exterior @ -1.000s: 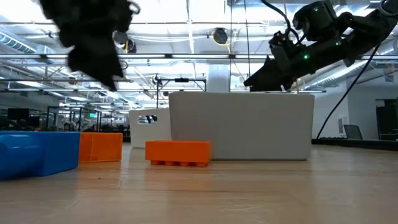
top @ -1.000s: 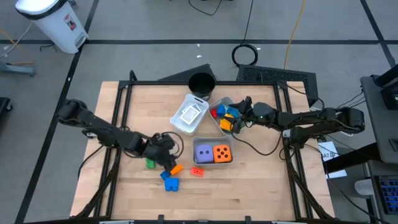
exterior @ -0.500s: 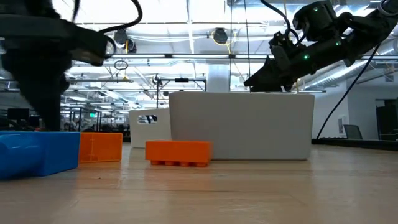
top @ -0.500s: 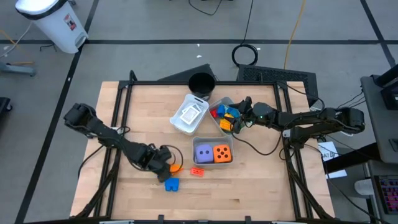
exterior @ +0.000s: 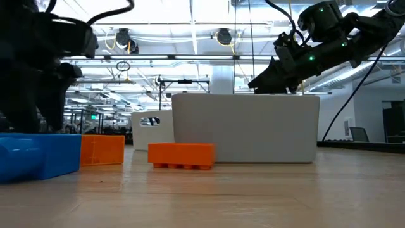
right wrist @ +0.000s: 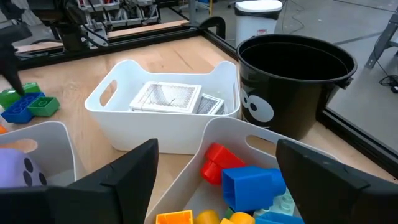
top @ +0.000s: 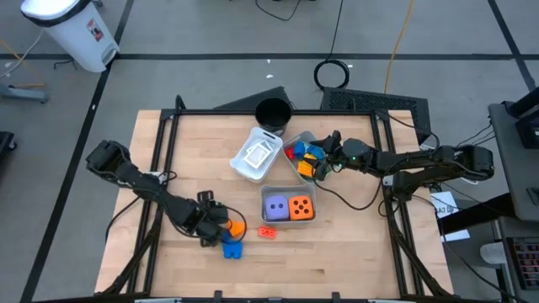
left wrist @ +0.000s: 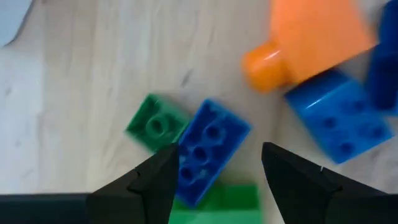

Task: Pick & Place Toys
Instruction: Put the dark blue game piece into the top gray bin

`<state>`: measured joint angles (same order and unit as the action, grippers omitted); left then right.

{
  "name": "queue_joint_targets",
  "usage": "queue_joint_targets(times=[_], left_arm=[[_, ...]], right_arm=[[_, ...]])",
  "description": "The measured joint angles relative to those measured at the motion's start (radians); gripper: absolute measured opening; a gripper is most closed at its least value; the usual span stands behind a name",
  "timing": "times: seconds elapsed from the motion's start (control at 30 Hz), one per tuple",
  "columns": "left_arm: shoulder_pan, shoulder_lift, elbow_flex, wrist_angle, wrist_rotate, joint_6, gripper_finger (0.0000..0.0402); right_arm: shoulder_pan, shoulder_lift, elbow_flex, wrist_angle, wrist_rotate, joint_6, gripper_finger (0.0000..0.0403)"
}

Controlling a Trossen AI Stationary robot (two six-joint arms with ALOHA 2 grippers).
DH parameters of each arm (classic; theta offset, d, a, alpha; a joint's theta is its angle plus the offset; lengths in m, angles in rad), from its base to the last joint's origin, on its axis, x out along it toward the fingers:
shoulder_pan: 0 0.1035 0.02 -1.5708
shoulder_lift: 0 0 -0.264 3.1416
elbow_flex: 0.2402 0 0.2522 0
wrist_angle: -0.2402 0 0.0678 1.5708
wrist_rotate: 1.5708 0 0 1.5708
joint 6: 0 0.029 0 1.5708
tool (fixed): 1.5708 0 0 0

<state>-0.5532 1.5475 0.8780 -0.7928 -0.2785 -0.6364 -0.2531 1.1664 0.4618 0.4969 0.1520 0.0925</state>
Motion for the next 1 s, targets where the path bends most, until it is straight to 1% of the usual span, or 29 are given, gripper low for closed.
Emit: queue_joint_targets(times=[0.1,0.17,0.33,0.47,0.6,0.9,1.0], left_arm=[[0.002,0.0,0.0,-0.051,-0.011,-0.025,0.0227],[0.002,0.0,-0.001,-0.058,-0.009,-0.014,0.0223],[0.009,0.0,-0.041,-0.007,-0.005,0.027,0.0219],[0.03,-0.002,-0.105,0.081,0.037,0.009,0.022],[0.055,-0.005,-0.147,0.138,0.045,-0.028,0.0219],[0.073,-0.005,-0.156,0.2,0.048,-0.009,0.0218],[0.073,-0.004,-0.156,0.213,0.041,-0.04,0.0218]], right_arm=[[0.0,0.0,0.0,0.0,0.0,0.0,0.0302],[0.0,0.0,0.0,0.0,0.0,0.0,0.0302],[0.0,0.0,0.0,0.0,0.0,0.0,0.0302],[0.0,0.0,0.0,0.0,-0.013,0.011,0.0302],[0.0,0.0,0.0,0.008,-0.053,0.027,0.0302],[0.0,0.0,0.0,0.009,-0.052,0.027,0.0302],[0.0,0.0,0.0,0.009,-0.052,0.027,0.0302]])
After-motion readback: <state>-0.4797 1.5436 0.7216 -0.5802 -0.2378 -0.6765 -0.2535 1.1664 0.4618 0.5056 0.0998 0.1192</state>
